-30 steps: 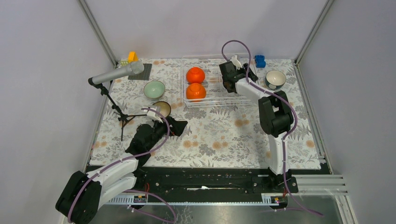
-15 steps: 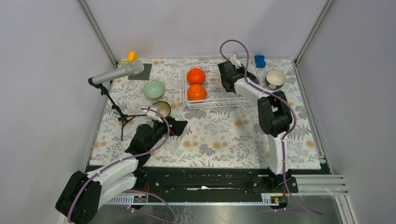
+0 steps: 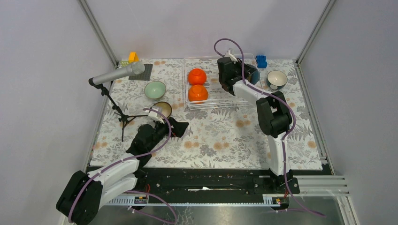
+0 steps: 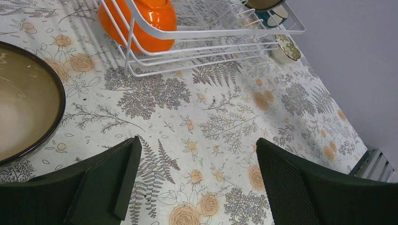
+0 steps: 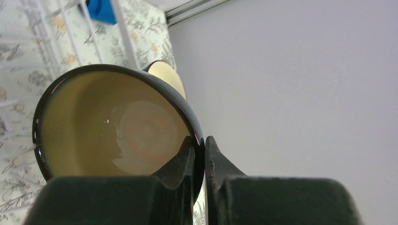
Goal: Unload the bowls from the dish rack
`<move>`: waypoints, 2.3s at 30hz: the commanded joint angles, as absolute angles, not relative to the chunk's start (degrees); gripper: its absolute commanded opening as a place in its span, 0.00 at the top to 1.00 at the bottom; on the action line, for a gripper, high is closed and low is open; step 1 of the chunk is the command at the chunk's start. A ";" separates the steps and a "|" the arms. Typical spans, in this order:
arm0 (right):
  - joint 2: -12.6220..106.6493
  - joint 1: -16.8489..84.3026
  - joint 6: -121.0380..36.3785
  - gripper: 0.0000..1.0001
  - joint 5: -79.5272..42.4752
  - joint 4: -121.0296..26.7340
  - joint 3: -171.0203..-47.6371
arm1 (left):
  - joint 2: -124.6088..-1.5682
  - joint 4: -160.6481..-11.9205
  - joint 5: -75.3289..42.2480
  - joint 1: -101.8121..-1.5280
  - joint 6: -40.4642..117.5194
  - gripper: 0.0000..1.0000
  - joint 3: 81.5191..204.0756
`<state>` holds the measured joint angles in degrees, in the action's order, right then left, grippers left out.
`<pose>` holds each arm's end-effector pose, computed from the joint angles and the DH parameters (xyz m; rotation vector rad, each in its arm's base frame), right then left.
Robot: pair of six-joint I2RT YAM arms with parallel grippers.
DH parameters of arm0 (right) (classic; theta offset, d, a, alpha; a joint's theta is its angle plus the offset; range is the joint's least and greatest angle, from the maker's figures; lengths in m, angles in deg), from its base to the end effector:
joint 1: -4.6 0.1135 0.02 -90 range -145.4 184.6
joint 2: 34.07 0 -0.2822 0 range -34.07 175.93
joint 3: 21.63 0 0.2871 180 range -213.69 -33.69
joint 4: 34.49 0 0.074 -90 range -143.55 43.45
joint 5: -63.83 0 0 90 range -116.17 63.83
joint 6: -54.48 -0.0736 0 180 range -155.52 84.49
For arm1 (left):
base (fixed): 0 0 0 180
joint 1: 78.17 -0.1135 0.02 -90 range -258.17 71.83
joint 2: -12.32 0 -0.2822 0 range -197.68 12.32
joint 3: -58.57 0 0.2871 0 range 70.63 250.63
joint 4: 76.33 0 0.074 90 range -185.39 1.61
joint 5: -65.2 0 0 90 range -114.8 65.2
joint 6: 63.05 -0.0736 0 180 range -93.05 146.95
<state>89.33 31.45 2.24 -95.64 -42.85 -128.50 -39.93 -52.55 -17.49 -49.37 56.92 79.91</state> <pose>0.5139 0.1829 0.2254 -0.2816 1.9004 -1.3191 0.2053 -0.1235 0.1709 0.0817 1.7704 -0.8649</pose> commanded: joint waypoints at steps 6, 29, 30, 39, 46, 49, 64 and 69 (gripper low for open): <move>84.68 33.86 57.78 1.00 -105.00 32.87 -122.41 | -39.73 -50.93 -16.53 -49.25 56.56 0.03 82.04; 36.67 34.15 -12.74 1.00 -96.47 13.59 -79.35 | -40.81 -49.90 -15.84 -49.30 57.41 0.03 81.66; 32.18 33.74 -24.75 1.00 -90.46 -2.57 -79.00 | -40.78 -49.89 -15.88 -49.27 57.44 0.03 81.62; 24.30 29.14 -69.81 1.00 -78.23 -43.48 -79.28 | -40.32 -49.93 -15.97 -49.26 57.46 0.03 81.44; 24.07 16.44 -82.86 1.00 -63.02 -58.99 -76.37 | -40.70 -49.34 -15.06 -49.28 58.12 0.03 81.39; 23.99 10.14 -85.30 1.00 -54.19 -59.56 -73.01 | -41.02 -48.88 -14.66 -49.26 58.41 0.03 81.35; 38.48 -5.24 -91.68 1.00 -36.55 -58.07 -70.26 | -40.32 -49.10 -14.34 -49.25 58.59 0.03 81.29; 39.57 -5.24 -92.60 0.99 -40.20 -57.95 -70.64 | -40.28 -49.20 -14.51 -49.25 58.50 0.03 81.35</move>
<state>38.95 -5.22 -89.84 -39.99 -59.98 -69.00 -40.67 -52.62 -15.52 -49.37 58.48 79.93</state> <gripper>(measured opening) 0.086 0.970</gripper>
